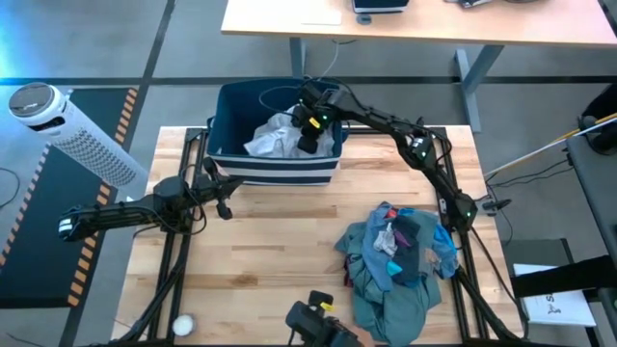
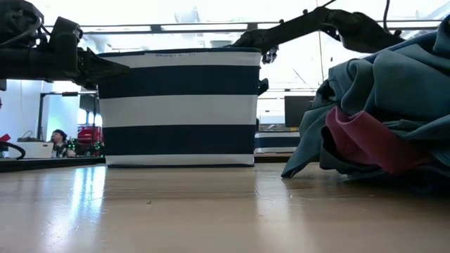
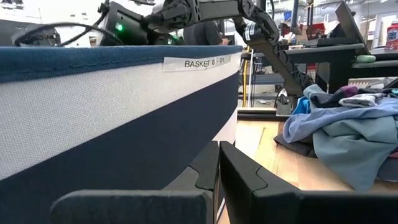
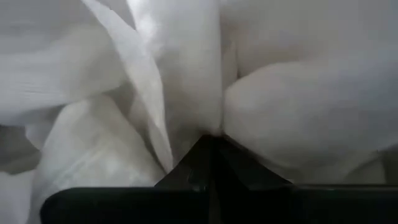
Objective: Sort clothes
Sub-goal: Put the white blanket into the blue laundry organizer, then put the black sock into the blue laundry organizer
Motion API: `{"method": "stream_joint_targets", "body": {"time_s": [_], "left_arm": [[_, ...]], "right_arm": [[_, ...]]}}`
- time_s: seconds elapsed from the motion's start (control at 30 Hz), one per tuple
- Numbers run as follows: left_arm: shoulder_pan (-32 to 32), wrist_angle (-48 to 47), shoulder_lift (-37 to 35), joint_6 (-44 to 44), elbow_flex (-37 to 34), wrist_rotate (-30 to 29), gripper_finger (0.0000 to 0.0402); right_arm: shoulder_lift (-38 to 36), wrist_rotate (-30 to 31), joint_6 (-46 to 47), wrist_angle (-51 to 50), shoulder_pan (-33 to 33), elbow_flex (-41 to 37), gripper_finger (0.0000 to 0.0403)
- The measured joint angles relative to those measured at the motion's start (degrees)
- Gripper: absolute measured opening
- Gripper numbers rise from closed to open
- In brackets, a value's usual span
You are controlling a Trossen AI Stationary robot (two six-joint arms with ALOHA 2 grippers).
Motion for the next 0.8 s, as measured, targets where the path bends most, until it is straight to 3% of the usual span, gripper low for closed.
{"method": "stream_joint_targets", "body": {"time_s": [0.33,0.53,0.8], "left_arm": [[0.00,0.18,0.34,0.57,0.00,0.00,0.0000],[0.00,0.39,0.40,0.59,0.00,0.00,0.0000],[0.00,0.46,0.41,0.59,0.00,0.00,0.0000]], "right_arm": [[-0.52,0.06,1.54,-1.96,0.72,-0.01,0.0000],[-6.38,4.98,0.47,0.00,1.82,-0.02,0.0000],[-17.37,5.21,1.98,1.63,3.02,-0.02,0.0032]]}}
